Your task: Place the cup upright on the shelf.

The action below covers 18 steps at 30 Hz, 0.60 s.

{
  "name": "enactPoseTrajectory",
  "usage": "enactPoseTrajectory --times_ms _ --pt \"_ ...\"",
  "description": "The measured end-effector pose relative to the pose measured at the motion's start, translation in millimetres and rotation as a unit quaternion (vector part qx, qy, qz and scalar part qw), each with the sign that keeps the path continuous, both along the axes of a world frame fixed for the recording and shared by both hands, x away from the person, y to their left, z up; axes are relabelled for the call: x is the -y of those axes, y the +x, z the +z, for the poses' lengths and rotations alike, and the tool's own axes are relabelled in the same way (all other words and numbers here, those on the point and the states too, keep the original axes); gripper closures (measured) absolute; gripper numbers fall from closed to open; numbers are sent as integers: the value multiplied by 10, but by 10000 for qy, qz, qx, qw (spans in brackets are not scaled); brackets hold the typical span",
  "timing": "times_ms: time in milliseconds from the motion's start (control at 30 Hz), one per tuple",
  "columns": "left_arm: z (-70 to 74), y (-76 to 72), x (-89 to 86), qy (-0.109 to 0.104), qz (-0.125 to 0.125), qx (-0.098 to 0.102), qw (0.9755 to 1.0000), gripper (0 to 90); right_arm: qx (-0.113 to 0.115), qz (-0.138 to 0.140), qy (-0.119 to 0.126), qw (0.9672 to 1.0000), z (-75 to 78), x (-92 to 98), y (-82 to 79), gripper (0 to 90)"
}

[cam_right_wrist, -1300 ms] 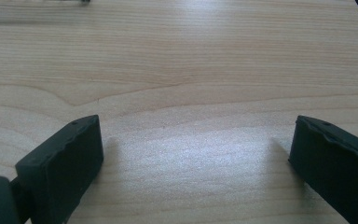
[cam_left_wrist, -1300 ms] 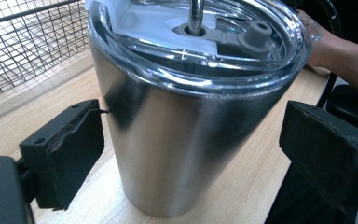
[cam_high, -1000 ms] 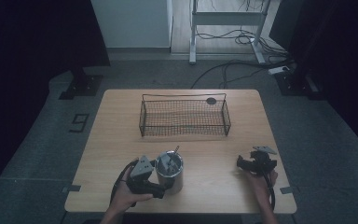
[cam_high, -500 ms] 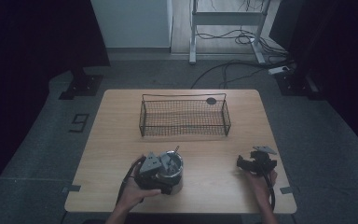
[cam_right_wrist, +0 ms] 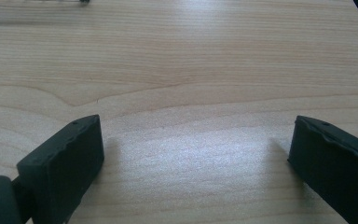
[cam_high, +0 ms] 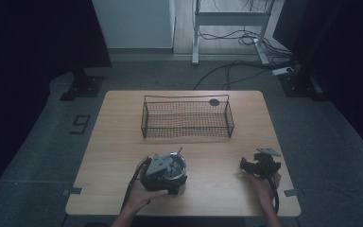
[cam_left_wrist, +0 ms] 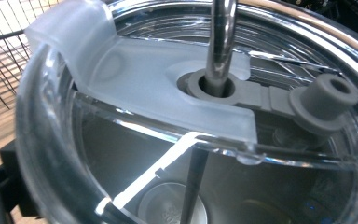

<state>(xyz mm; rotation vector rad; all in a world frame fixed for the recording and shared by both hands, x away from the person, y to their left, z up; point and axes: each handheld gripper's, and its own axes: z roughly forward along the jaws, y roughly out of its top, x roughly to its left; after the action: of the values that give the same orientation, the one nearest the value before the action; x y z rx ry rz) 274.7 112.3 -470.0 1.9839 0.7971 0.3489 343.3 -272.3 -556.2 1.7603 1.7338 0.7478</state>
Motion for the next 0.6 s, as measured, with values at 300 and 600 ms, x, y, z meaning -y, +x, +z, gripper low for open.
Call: enactPoseTrajectory --times_ms 300,600 --pt "6 -10 -4 27 1 66 10000 27 -4 -5 7 10000 0 0 0 30" --pt "-1 -16 -25 -44 85 108 9999 30 -4 -3 8 10000 0 1 0 30"
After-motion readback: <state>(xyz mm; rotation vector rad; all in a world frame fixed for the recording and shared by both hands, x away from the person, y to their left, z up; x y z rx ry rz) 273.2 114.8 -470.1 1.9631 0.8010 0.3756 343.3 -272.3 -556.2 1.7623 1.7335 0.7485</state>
